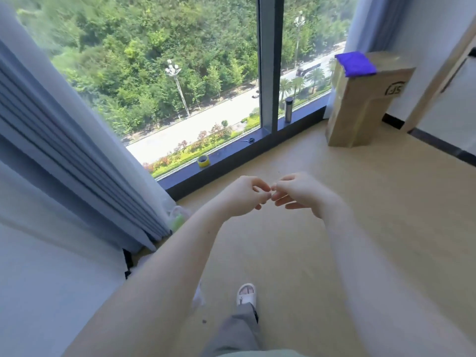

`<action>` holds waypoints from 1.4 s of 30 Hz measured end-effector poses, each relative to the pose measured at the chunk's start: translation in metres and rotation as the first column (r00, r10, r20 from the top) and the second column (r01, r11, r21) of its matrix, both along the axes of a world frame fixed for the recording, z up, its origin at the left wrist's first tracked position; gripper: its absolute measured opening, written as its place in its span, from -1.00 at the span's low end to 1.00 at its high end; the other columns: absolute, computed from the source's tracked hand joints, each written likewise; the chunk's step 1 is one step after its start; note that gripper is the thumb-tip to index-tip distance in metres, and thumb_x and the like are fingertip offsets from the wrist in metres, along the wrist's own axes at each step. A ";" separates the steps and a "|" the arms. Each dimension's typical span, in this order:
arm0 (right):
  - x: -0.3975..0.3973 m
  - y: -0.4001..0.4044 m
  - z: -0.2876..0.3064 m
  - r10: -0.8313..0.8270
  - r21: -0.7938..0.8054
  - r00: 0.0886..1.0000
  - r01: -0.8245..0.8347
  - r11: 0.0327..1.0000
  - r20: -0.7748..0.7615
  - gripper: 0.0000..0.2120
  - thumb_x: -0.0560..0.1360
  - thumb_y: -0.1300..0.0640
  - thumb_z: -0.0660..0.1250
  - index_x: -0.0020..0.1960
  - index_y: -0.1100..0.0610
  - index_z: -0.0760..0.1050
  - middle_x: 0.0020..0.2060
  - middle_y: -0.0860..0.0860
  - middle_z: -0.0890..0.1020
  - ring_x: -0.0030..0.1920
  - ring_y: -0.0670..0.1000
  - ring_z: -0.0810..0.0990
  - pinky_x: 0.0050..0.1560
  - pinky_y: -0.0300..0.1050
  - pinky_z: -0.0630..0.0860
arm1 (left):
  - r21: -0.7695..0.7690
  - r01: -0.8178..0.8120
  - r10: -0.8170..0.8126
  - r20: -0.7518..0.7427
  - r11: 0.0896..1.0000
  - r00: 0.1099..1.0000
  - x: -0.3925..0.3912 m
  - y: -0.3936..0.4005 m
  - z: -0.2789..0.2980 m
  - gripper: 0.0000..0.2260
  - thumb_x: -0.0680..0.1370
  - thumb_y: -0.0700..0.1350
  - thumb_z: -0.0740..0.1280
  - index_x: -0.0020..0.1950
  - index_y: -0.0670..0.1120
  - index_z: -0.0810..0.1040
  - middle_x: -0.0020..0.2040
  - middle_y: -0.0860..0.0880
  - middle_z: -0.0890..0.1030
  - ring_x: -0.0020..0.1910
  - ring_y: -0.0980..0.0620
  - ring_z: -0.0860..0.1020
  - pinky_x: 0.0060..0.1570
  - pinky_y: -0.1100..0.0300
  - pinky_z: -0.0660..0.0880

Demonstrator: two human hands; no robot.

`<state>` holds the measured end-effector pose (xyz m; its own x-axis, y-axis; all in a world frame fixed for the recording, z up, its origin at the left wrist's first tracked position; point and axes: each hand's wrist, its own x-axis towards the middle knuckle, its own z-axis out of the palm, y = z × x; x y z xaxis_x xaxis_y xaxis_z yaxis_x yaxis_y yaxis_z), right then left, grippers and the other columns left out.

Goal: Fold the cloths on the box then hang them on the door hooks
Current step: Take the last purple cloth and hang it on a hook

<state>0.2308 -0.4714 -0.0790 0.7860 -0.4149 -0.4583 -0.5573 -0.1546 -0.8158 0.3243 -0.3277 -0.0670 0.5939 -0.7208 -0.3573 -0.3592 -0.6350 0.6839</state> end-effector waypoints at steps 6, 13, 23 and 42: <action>0.036 -0.063 0.005 -0.179 -0.034 0.984 0.178 0.983 -0.016 -0.81 0.65 0.11 0.26 0.14 0.15 0.60 -0.04 0.06 0.73 -0.01 0.01 0.71 0.02 -0.09 0.60 | 0.002 0.176 -0.176 0.010 0.984 0.984 0.068 -0.082 0.000 -0.81 0.65 -0.02 0.31 0.23 0.00 0.58 0.00 0.02 0.68 -0.02 0.09 0.67 0.10 0.05 0.64; 0.086 -0.105 0.015 -0.368 -0.040 0.930 0.368 0.929 0.007 -0.80 0.65 0.10 0.27 0.18 0.17 0.59 -0.05 0.06 0.74 -0.06 -0.01 0.70 0.00 -0.10 0.59 | 0.012 0.326 -0.327 0.016 0.945 0.945 0.140 -0.147 0.007 -0.81 0.65 -0.02 0.31 0.24 0.00 0.57 0.02 0.00 0.68 0.01 0.07 0.66 0.15 0.03 0.62; 0.099 -0.163 0.005 -0.503 -0.034 0.864 0.502 0.864 -0.026 -0.82 0.63 0.09 0.28 0.14 0.14 0.60 -0.06 0.04 0.74 -0.08 -0.02 0.73 0.07 -0.08 0.61 | -0.030 0.367 -0.366 0.030 0.930 0.930 0.178 -0.218 -0.009 -0.83 0.64 -0.03 0.29 0.18 0.01 0.61 -0.05 0.04 0.69 -0.06 0.11 0.67 0.08 0.04 0.65; 0.135 -0.418 -0.024 -0.460 0.031 0.885 0.463 0.886 -0.077 -0.83 0.63 0.06 0.31 0.14 0.11 0.59 -0.10 0.02 0.74 -0.07 -0.02 0.74 0.07 -0.07 0.64 | 0.015 0.308 -0.308 0.017 0.951 0.951 0.203 -0.458 -0.021 -0.85 0.66 -0.04 0.29 0.18 0.01 0.59 -0.04 0.04 0.68 -0.06 0.11 0.66 0.08 0.08 0.64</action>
